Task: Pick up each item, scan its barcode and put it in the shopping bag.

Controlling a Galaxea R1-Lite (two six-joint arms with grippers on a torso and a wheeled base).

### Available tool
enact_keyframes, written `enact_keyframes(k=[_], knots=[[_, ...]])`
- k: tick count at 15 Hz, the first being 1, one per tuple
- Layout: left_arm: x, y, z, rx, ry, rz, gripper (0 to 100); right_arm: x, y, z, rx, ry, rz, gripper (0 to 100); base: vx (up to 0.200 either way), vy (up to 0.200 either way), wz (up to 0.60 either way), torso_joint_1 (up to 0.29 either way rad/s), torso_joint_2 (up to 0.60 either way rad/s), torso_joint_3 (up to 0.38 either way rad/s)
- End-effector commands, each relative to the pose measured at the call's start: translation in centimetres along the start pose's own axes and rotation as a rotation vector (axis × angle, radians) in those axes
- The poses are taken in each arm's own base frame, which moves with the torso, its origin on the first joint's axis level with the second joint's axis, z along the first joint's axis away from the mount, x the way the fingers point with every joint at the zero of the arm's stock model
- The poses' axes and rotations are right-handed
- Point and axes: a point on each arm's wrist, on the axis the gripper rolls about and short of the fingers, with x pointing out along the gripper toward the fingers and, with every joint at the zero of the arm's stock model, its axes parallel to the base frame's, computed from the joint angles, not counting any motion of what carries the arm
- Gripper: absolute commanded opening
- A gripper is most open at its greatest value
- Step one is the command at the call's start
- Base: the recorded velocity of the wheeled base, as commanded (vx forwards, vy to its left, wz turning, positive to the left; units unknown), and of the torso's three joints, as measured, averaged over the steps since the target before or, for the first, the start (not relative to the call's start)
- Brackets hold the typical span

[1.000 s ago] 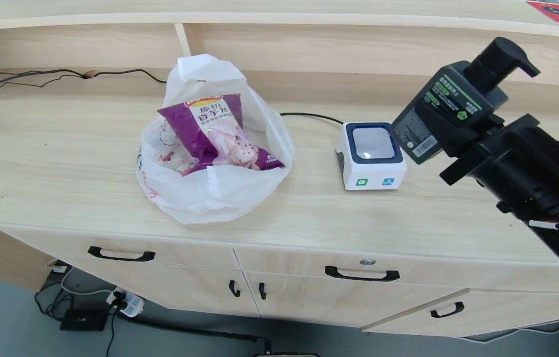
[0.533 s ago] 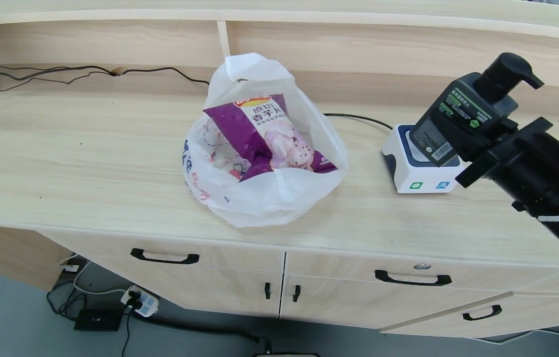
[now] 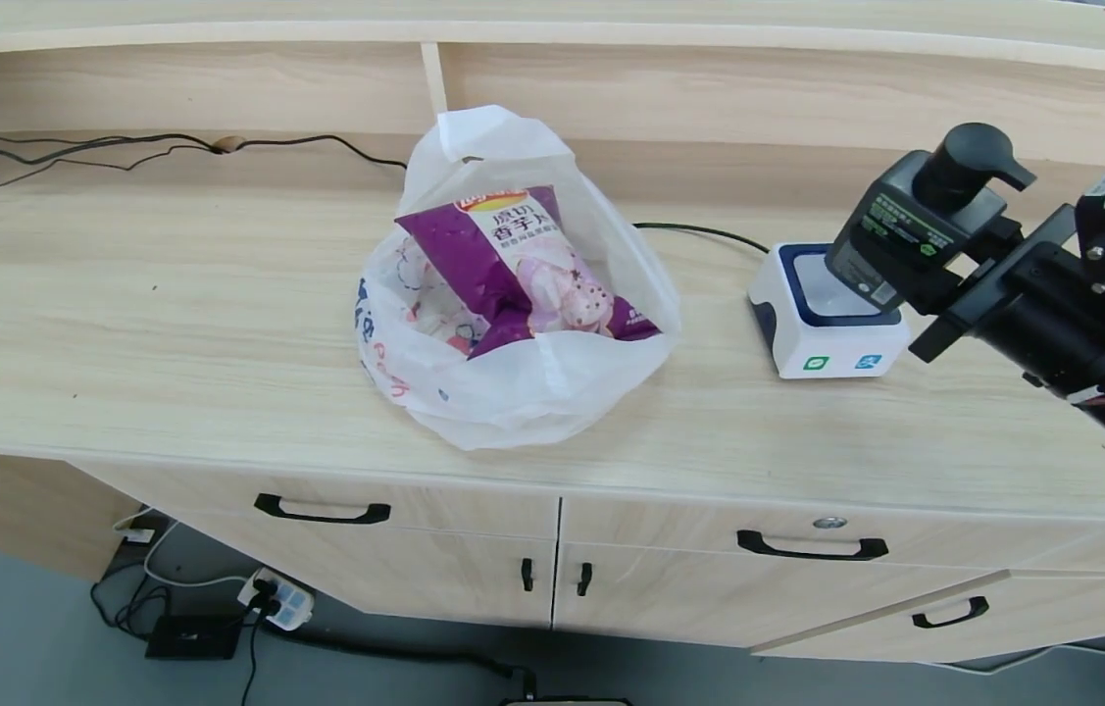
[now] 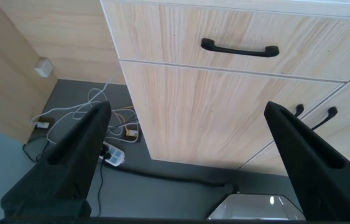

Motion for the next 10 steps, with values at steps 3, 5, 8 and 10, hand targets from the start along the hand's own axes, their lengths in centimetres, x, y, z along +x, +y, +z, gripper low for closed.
enact_keyframes(k=[3, 5, 8, 10], knots=[[0.0, 0.0, 0.0, 0.0, -0.001, 0.001, 100, 2.8, -0.7, -1.6, -0.175, -0.038, 0.021, 0, 0.0, 0.0, 0.0, 0.0, 0.0, 0.0], [0.0, 0.0, 0.0, 0.002, -0.003, 0.001, 100, 3.6, -1.2, -2.1, -0.249, -0.072, 0.059, 0, 0.0, 0.0, 0.0, 0.0, 0.0, 0.0], [0.0, 0.0, 0.0, 0.002, -0.003, 0.001, 100, 4.3, -1.8, -3.2, -0.355, -0.108, 0.107, 0, 0.0, 0.0, 0.0, 0.0, 0.0, 0.0], [0.0, 0.0, 0.0, 0.002, -0.004, 0.001, 100, 3.8, -2.7, -3.5, -0.413, -0.112, 0.123, 0, 0.0, 0.0, 0.0, 0.0, 0.0, 0.0]])
